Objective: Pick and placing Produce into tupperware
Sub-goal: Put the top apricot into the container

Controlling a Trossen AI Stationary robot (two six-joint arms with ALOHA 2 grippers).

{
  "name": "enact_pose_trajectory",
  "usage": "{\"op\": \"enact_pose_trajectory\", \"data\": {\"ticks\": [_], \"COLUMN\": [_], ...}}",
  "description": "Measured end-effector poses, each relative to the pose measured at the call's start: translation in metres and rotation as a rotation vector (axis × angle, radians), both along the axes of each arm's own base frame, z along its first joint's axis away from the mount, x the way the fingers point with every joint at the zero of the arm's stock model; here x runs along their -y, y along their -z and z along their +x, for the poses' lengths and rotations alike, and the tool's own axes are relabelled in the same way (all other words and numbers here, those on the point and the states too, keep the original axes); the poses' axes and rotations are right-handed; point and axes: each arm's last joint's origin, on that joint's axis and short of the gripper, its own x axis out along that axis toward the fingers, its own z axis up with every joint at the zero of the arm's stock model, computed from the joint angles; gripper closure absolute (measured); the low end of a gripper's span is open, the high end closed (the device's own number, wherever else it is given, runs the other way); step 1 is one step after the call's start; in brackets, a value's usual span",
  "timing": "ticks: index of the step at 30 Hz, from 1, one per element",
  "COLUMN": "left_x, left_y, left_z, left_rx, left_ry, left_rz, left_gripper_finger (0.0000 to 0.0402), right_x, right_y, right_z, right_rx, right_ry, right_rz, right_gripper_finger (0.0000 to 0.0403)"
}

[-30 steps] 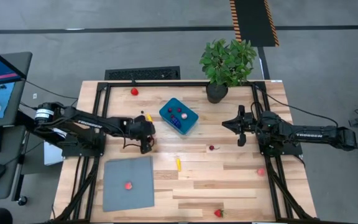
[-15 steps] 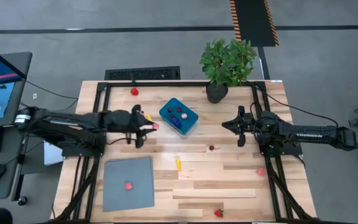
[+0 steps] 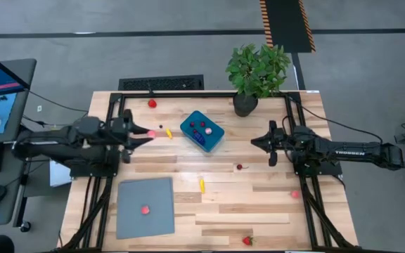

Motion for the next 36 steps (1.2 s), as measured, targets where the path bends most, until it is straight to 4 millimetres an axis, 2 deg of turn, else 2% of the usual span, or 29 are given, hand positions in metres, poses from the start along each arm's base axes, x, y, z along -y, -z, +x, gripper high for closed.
{"op": "enact_pose_trajectory", "data": {"ticks": [5, 11, 16, 19, 25, 33, 36], "left_x": [0.003, 0.005, 0.005, 0.003, 0.000, -0.005, -0.007], "left_y": [-0.005, -0.014, -0.013, -0.013, -0.015, -0.014, -0.012], "left_z": [-0.020, -0.022, -0.017, -0.014, -0.001, 0.023, 0.032], "left_rx": [0.064, 0.158, 0.133, 0.121, 0.069, -0.122, -0.213], "left_ry": [0.088, 0.166, 0.156, 0.101, 0.006, -0.163, -0.212], "left_rz": [0.029, 0.136, 0.410, 0.544, 0.923, 1.397, 1.517], "left_gripper_finger": [0.0295, 0.0294, 0.0294, 0.0294, 0.0294, 0.0294, 0.0294], "right_x": [0.000, 0.000, 0.000, 0.000, 0.000, 0.000, 0.000], "right_y": [0.003, 0.002, 0.002, 0.002, 0.002, 0.002, 0.002], "right_z": [0.000, 0.000, 0.000, 0.000, 0.000, 0.000, 0.000], "right_rx": [-0.027, -0.025, -0.021, -0.020, -0.020, -0.025, -0.027], "right_ry": [0.000, 0.000, 0.001, 0.003, 0.003, -0.001, -0.003], "right_rz": [0.007, 0.006, 0.015, 0.023, 0.023, -0.007, -0.020], "right_gripper_finger": [0.0348, 0.0348, 0.0348, 0.0348, 0.0348, 0.0348, 0.0348]}}
